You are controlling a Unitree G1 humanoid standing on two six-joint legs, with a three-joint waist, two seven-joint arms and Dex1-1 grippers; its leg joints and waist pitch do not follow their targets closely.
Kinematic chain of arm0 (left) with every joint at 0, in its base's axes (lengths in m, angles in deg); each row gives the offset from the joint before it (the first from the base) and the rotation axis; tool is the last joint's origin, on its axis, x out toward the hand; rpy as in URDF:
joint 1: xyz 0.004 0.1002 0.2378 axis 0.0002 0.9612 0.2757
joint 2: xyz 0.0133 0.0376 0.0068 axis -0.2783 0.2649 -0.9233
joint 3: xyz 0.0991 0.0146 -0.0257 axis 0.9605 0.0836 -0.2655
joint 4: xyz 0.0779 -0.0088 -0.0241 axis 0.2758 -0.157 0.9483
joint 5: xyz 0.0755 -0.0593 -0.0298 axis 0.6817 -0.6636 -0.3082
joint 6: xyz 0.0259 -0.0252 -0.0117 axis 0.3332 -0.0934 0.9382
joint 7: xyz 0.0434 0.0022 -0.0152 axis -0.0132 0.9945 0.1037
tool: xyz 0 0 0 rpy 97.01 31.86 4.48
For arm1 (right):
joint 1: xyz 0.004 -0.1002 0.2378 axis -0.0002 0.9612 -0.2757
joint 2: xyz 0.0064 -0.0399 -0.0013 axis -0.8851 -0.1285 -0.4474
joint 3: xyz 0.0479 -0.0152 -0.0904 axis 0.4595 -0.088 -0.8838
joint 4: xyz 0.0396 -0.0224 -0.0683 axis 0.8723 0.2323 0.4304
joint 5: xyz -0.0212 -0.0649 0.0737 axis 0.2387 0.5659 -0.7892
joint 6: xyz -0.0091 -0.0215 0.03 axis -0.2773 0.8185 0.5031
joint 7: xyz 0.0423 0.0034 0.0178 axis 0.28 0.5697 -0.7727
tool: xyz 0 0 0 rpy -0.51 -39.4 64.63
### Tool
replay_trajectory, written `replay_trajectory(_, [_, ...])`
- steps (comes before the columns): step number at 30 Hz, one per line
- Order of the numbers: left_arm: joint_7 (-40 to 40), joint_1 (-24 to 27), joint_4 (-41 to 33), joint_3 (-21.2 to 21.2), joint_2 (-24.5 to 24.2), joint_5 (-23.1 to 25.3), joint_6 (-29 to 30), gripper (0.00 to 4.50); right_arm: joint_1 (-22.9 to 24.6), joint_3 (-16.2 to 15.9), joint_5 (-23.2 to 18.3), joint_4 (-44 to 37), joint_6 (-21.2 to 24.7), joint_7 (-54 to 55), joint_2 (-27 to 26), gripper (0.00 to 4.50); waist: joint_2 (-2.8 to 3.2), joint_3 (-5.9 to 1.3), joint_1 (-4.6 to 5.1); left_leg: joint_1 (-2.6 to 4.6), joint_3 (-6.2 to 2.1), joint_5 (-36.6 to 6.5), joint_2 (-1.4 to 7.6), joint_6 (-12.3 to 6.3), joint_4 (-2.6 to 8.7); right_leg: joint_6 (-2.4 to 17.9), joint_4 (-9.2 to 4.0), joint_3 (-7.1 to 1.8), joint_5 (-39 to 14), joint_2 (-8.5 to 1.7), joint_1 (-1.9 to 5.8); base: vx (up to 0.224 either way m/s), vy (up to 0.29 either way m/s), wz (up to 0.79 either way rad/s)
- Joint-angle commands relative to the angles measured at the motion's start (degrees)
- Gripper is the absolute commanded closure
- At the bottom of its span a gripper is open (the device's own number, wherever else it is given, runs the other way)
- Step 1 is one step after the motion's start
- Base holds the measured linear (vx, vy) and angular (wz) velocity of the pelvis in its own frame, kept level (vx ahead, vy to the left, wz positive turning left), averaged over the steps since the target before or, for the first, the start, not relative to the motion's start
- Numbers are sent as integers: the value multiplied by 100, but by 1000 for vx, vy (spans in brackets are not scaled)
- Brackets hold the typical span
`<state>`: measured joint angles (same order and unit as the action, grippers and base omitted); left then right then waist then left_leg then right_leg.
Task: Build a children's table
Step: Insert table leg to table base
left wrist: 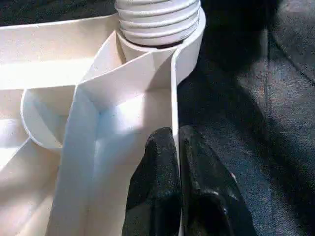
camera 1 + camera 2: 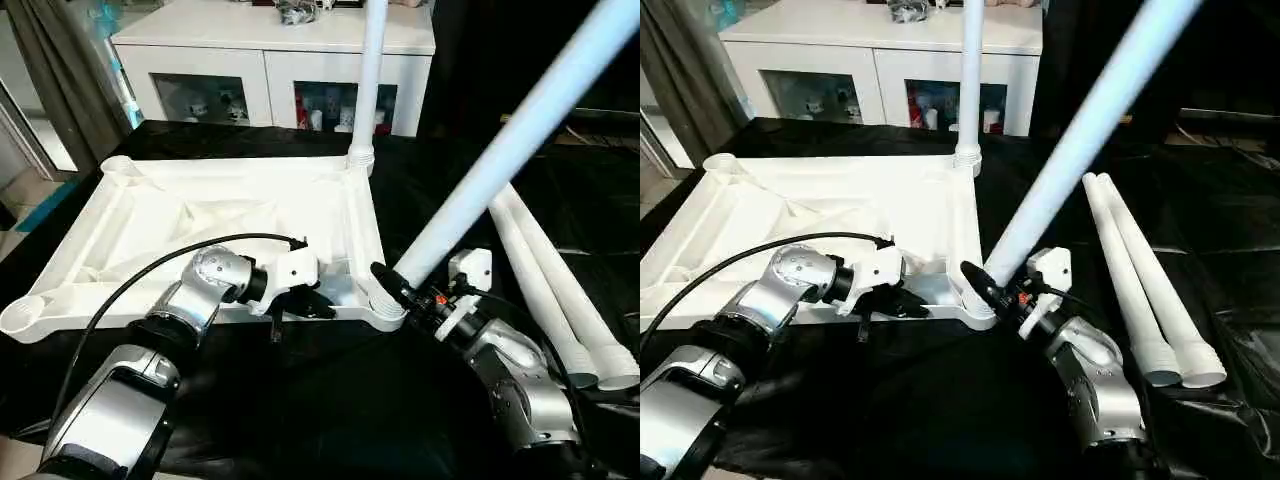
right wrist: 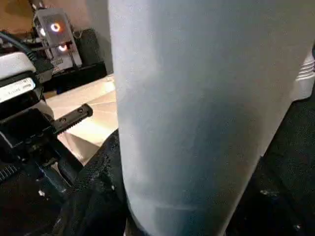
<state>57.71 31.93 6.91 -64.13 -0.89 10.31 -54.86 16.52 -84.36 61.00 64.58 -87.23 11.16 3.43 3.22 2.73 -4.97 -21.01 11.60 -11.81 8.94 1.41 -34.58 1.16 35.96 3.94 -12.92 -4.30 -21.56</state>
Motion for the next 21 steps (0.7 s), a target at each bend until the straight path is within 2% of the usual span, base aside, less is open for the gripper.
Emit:
replay_trajectory(1, [-206, -167, 12, -73, -64, 68, -44, 450, 64, -119, 401, 361, 122, 77, 155, 257, -21, -278, 29, 69, -287, -1357, 512, -147, 493, 1233, -583, -371, -1344, -608, 178, 0, 0, 0])
replay_trajectory(2, [-191, -157, 16, -82, -67, 54, -63, 450, -41, -216, 445, 437, 217, 8, 216, 257, -71, -277, 26, 69, -285, -1328, 513, -166, 491, 1216, -580, -378, -1431, -614, 174, 0, 0, 0])
replay_trajectory(3, [-188, -157, 26, -87, -65, 52, -77, 450, -84, -244, 467, 478, 220, -27, 236, 257, -61, -273, 30, 70, -284, -1323, 514, -164, 493, 1206, -589, -375, -1464, -612, 172, 0, 0, 0])
replay_trajectory(4, [-186, -158, 43, -94, -62, 51, -98, 450, -138, -279, 497, 532, 214, -75, 259, 257, -89, -270, 38, 64, -283, -1313, 509, -174, 491, 1194, -586, -373, -1527, -606, 173, 0, 0, 0])
replay_trajectory(5, [-173, -149, 42, -98, -63, 44, -111, 450, -198, -308, 518, 587, 244, -122, 285, 257, -79, -266, 37, 71, -277, -1340, 516, -166, 491, 1181, -604, -381, -1574, -613, 158, 0, 0, 0])
replay_trajectory(6, [-163, -145, 41, -99, -63, 39, -116, 450, -229, -323, 527, 617, 260, -148, 301, 257, -143, -265, 48, 61, -275, -1321, 518, -173, 497, 1166, -604, -381, -1569, -607, 168, 0, 0, 0])
replay_trajectory(7, [-135, -126, 34, -99, -71, 28, -138, 450, -332, -383, 531, 717, 345, -267, 354, 257, -108, -270, 39, 63, -280, -1285, 518, -183, 494, 1174, -595, -382, -1527, -616, 163, 0, 0, 0])
replay_trajectory(8, [-126, -121, 28, -96, -71, 26, -142, 450, -368, -409, 527, 748, 375, -327, 383, 257, -171, -267, 57, 55, -275, -1268, 519, -205, 498, 1184, -593, -375, -1493, -606, 175, 0, 0, 0])
replay_trajectory(10, [-121, -115, 19, -93, -70, 25, -142, 450, -382, -423, 522, 758, 393, -363, 402, 257, -135, -273, 49, 66, -268, -1204, 524, -220, 487, 1207, -581, -383, -1383, -608, 159, 0, 0, 0])
replay_trajectory(12, [-44, -80, -35, -76, -75, 1, -139, 450, -467, -520, 527, 832, 468, -580, 485, 257, -149, -275, 52, 53, -272, -1194, 527, -232, 495, 1230, -569, -379, -1286, -606, 174, 0, 0, 0])
replay_trajectory(13, [-2, -61, -63, -73, -77, -18, -140, 450, -502, -573, 519, 865, 506, -680, 525, 257, -182, -282, 60, 59, -264, -1168, 530, -248, 493, 1261, -556, -376, -1175, -599, 173, 0, 0, 0])
replay_trajectory(15, [82, -22, -115, -55, -89, -42, -158, 450, -580, -664, 490, 974, 530, -966, 604, 257, -174, -283, 54, 53, -259, -1096, 525, -290, 479, 1300, -544, -373, -1078, -605, 178, 0, 0, 0])
replay_trajectory(20, [327, 16, -181, -77, -104, -145, -209, 450, -686, -789, 471, 1200, 445, -1513, 768, 257, -241, -303, 41, 46, -241, -922, 532, -390, 458, 1376, -510, -361, -806, -601, 191, 0, 0, 0])
replay_trajectory(21, [352, 17, -188, -81, -106, -159, -208, 450, -692, -798, 468, 1212, 440, -1557, 781, 257, -231, -306, 31, 46, -243, -909, 534, -397, 456, 1392, -500, -360, -769, -603, 194, 0, 0, 0])
